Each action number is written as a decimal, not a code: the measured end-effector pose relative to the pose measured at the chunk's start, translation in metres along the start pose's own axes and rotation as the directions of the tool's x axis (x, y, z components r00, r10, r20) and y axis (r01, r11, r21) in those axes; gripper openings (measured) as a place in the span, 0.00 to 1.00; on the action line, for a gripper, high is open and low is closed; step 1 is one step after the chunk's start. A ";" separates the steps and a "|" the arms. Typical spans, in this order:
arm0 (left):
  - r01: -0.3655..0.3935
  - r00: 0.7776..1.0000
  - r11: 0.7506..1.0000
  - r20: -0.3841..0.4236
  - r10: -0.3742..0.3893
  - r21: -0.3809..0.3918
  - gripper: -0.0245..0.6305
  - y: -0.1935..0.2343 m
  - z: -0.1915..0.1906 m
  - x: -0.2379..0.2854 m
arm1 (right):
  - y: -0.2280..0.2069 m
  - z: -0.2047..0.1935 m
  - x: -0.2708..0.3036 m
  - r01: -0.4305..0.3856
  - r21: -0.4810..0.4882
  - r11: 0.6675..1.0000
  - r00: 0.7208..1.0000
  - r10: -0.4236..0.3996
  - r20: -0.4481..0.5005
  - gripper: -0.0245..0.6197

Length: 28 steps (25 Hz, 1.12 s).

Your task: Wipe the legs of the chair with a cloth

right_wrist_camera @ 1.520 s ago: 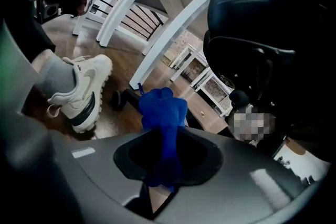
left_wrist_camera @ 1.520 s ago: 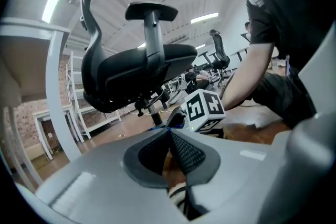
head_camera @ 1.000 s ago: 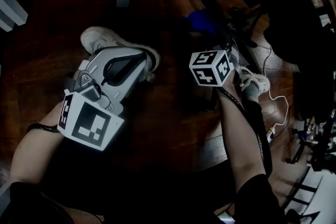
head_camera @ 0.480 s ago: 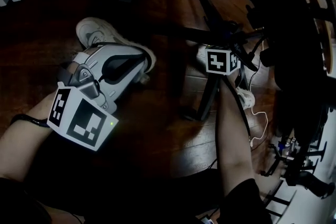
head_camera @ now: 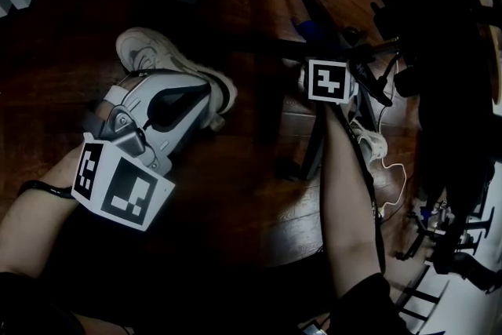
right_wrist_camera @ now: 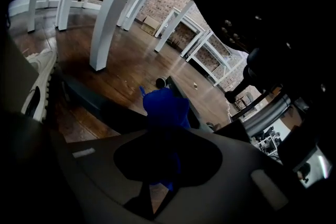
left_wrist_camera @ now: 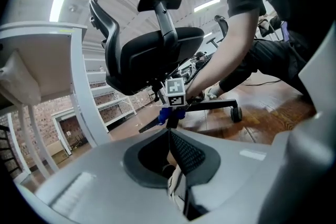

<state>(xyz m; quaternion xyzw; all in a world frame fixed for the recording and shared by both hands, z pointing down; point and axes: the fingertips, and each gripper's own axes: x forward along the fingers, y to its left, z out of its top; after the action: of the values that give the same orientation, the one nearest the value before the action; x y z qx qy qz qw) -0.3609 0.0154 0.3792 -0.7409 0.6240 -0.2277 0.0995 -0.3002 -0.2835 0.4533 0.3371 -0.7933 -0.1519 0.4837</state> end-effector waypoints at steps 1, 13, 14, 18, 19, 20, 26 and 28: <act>0.002 1.000 1.000 0.004 -0.002 -0.006 0.05 0.000 0.001 0.000 | 0.005 0.002 -0.001 -0.011 -0.005 1.000 1.000 0.011 0.002 0.18; -0.005 1.000 1.000 -0.025 0.005 -0.005 0.05 0.000 -0.008 0.004 | 0.070 0.036 -0.016 -0.063 -0.164 0.984 0.995 0.074 0.063 0.18; -0.001 1.000 1.000 -0.025 0.001 -0.001 0.05 0.000 -0.008 0.004 | 0.074 0.039 -0.018 -0.069 -0.166 0.984 0.994 0.081 0.068 0.18; 0.012 1.000 1.000 -0.024 -0.011 0.014 0.05 -0.004 -0.007 0.005 | 0.087 0.044 -0.021 -0.086 -0.169 0.982 0.992 0.101 0.080 0.18; 0.013 1.000 1.000 -0.025 -0.013 0.016 0.05 -0.004 -0.008 0.005 | 0.090 0.044 -0.021 -0.093 -0.168 0.981 0.991 0.108 0.082 0.18; 0.015 1.000 1.000 -0.026 -0.015 0.015 0.05 -0.005 -0.008 0.004 | 0.093 0.045 -0.022 -0.100 -0.167 0.981 0.990 0.115 0.084 0.18; 0.008 1.000 1.000 -0.024 -0.008 -0.016 0.05 0.000 -0.010 0.005 | 0.115 0.052 -0.027 -0.144 -0.193 0.971 0.980 0.166 0.107 0.18; 0.007 1.000 1.000 -0.025 -0.008 -0.016 0.05 -0.001 -0.011 0.003 | 0.126 0.053 -0.029 -0.150 -0.223 0.963 0.977 0.179 0.118 0.18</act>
<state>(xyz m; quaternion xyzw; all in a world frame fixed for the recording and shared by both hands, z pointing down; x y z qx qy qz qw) -0.3652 0.0140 0.3900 -0.7410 0.6243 -0.2324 0.0847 -0.3864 -0.1770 0.4793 0.2049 -0.8289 -0.2181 0.4725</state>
